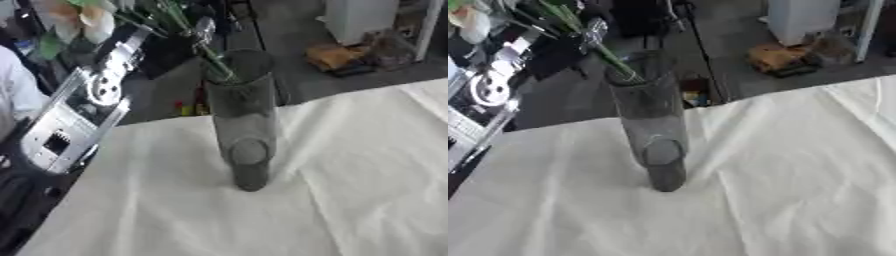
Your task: Arrange flowers into the vase.
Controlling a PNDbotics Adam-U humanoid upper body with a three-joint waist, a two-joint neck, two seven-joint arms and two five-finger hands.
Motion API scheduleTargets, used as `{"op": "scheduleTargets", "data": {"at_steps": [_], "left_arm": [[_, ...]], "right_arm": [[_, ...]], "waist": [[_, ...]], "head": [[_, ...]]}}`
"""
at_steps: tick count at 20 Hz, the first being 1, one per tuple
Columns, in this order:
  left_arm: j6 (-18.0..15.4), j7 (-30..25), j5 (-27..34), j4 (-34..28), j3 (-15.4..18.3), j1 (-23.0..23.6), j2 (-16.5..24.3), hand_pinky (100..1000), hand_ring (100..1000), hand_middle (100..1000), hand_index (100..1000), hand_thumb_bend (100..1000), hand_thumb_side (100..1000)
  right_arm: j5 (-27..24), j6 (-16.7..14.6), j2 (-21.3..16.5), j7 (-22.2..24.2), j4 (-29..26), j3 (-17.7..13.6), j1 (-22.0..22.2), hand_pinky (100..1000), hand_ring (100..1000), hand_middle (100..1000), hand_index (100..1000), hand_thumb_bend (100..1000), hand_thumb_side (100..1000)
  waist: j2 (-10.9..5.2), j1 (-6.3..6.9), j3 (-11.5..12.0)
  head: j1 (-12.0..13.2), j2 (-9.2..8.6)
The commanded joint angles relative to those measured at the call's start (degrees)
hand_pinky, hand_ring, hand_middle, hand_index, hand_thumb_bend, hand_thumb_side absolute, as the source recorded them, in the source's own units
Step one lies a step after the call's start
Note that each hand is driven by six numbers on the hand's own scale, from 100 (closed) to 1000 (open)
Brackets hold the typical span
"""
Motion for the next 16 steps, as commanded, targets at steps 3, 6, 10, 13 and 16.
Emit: {"op": "scheduleTargets", "data": {"at_steps": [3,6,10,13,16], "left_arm": [[-0.4,-2.5,-0.9,-0.5,0.9,-0.9,2.9,367,984,646,786,100,777],[-0.7,-5.0,-1.5,-0.3,0.6,-0.9,2.8,381,992,655,792,100,775],[-0.9,-8.3,-1.7,0.5,-0.4,-0.9,2.6,402,1000,669,799,100,793],[-1.1,-11.0,0.2,2.6,-2.6,-1.2,2.3,455,1000,740,856,100,822],[-1.4,-13.7,1.5,4.3,-3.6,-2.0,2.0,470,1000,751,877,100,817]], "right_arm": [[0.3,0.3,-0.6,-0.2,-0.9,0.0,-0.1,862,871,544,936,100,878],[0.3,0.4,-0.6,-0.3,-0.9,0.0,-0.2,862,871,544,936,100,878],[0.3,0.3,-0.8,-0.4,-0.9,0.0,-0.2,862,871,543,936,100,878],[0.4,0.5,-0.8,-0.4,-0.9,0.1,-0.2,863,872,541,936,100,871],[0.6,0.7,-0.8,-0.3,-0.9,0.2,-0.3,863,872,539,936,100,869]], "waist": [[-1.95,-0.23,0.3],[-1.90,-0.10,0.1],[-1.92,0.18,-0.2],[-1.83,0.65,-0.2],[-1.62,0.83,-0.3]], "head": [[-0.1,-0.29],[0.0,-0.45],[0.1,-0.49],[-0.1,-0.47],[-0.1,-0.51]]}}
